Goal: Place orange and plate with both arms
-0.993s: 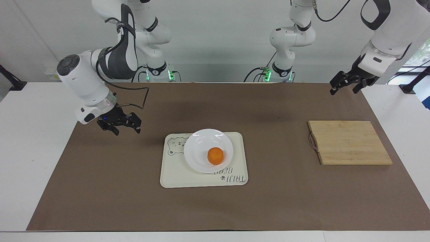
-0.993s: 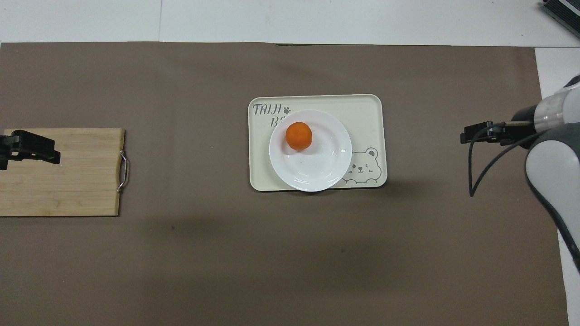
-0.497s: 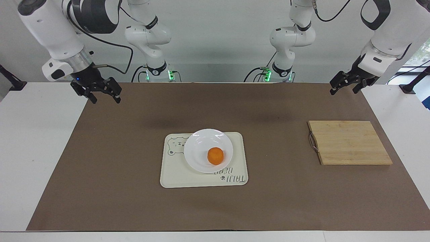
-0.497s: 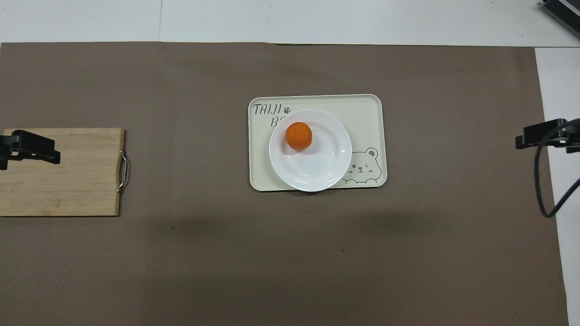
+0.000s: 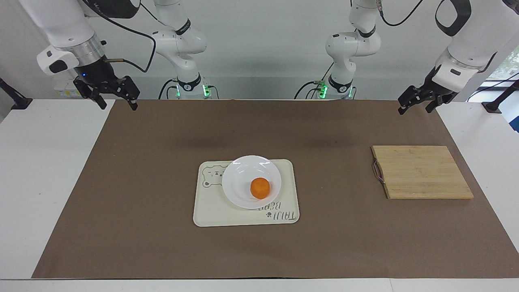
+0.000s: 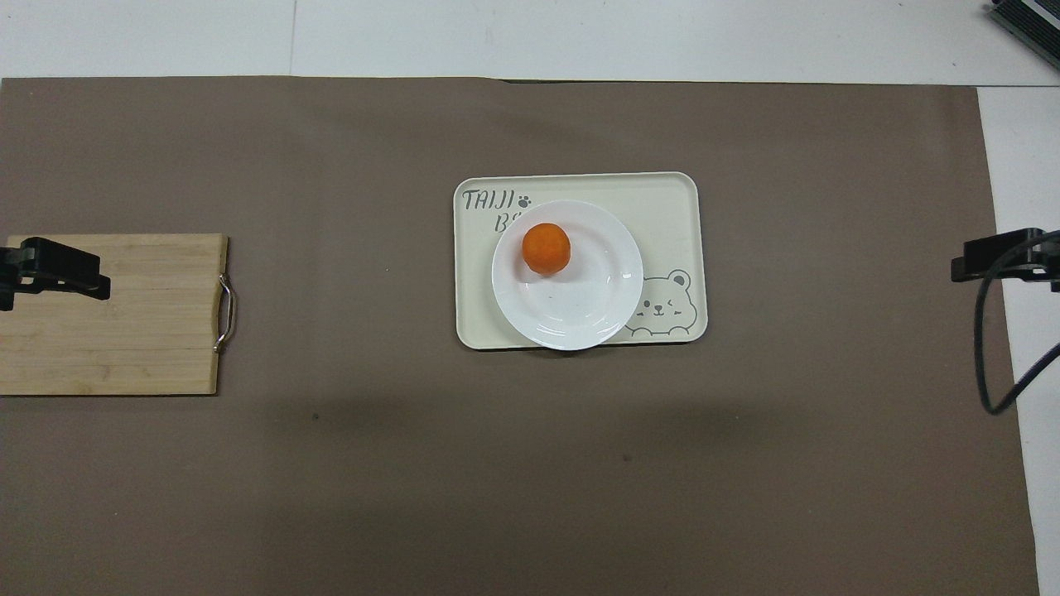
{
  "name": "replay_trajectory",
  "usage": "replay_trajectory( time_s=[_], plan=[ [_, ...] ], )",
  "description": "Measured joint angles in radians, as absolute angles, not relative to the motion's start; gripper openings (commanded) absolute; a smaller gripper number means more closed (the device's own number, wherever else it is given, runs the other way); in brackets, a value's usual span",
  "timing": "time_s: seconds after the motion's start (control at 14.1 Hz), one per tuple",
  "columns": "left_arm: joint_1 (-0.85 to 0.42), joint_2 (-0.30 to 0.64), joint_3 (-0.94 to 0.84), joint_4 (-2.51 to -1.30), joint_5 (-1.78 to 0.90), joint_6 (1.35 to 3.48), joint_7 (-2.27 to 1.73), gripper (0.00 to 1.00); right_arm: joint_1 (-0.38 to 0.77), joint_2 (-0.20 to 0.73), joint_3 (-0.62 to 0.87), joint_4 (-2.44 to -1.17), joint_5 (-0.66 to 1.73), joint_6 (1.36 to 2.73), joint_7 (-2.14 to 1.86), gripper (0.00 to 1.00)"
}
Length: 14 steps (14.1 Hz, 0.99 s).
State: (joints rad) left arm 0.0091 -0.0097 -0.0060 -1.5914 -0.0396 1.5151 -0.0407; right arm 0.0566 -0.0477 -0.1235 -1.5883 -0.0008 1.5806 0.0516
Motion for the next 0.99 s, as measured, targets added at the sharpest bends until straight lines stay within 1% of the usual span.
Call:
replay_trajectory(
  time_s=[0.43,0.99],
  plan=[
    [0.009,-0.010,-0.006,-1.591,-0.040,1.515,-0.041,1.00,0.107,-0.049,-0.113,-1.585,-0.010,1.585,0.030,1.00],
    [0.009,-0.010,-0.006,-1.591,-0.040,1.515,-0.041,1.00,0.097,-0.050,-0.120,-1.599,-0.010,1.583,0.030,1.00]
  ],
)
